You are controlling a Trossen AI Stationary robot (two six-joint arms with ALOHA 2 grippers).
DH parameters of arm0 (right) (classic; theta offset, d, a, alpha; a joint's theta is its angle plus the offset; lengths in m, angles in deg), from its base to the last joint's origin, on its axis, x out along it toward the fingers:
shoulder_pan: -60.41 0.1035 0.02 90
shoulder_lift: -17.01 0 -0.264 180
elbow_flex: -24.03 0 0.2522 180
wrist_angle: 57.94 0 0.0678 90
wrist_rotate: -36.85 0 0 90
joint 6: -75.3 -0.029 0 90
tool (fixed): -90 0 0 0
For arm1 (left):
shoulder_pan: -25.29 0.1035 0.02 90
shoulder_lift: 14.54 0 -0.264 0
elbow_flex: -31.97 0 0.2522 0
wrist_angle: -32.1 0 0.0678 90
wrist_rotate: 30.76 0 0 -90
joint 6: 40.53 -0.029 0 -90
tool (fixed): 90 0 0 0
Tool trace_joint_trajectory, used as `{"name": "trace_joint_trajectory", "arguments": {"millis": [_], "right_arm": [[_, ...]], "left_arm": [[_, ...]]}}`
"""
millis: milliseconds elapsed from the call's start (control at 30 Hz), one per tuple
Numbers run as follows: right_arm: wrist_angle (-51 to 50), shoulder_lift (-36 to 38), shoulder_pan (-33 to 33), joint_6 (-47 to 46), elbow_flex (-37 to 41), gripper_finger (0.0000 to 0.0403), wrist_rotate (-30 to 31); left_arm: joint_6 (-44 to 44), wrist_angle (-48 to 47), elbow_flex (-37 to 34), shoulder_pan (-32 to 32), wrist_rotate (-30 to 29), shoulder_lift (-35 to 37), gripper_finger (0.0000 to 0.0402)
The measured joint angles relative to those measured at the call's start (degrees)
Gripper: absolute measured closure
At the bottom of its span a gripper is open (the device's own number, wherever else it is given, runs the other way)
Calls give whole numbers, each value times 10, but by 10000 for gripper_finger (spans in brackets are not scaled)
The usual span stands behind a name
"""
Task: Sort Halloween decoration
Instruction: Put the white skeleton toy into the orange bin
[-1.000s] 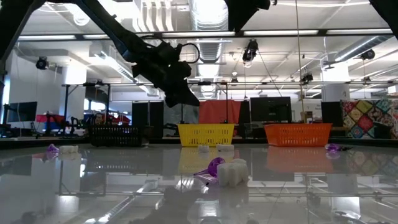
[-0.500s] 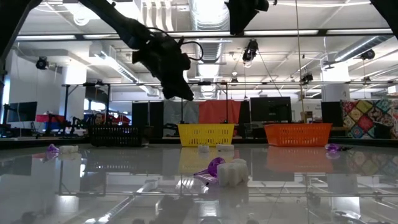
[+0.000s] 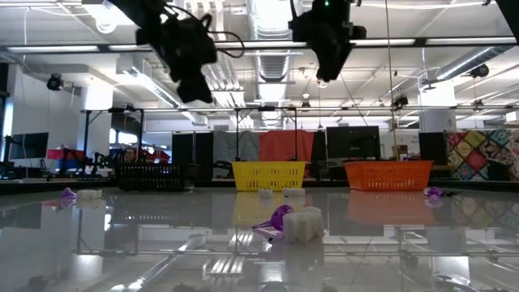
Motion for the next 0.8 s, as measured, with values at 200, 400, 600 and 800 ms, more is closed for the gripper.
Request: {"name": "trace_joint_trajectory", "arguments": {"millis": [200, 400, 600, 800], "right_arm": [[14, 0, 1, -49, 51, 284, -121], [56, 0, 10, -41, 101, 284, -155], [126, 0, 18, 81, 135, 292, -178], [235, 0, 18, 172, 164, 310, -229]], "left_arm": [[10, -13, -51, -2, -23, 109, 310], [31, -14, -91, -2, -23, 202, 310], [35, -16, -121, -2, -23, 273, 310], [36, -24, -130, -2, -23, 307, 310]]}}
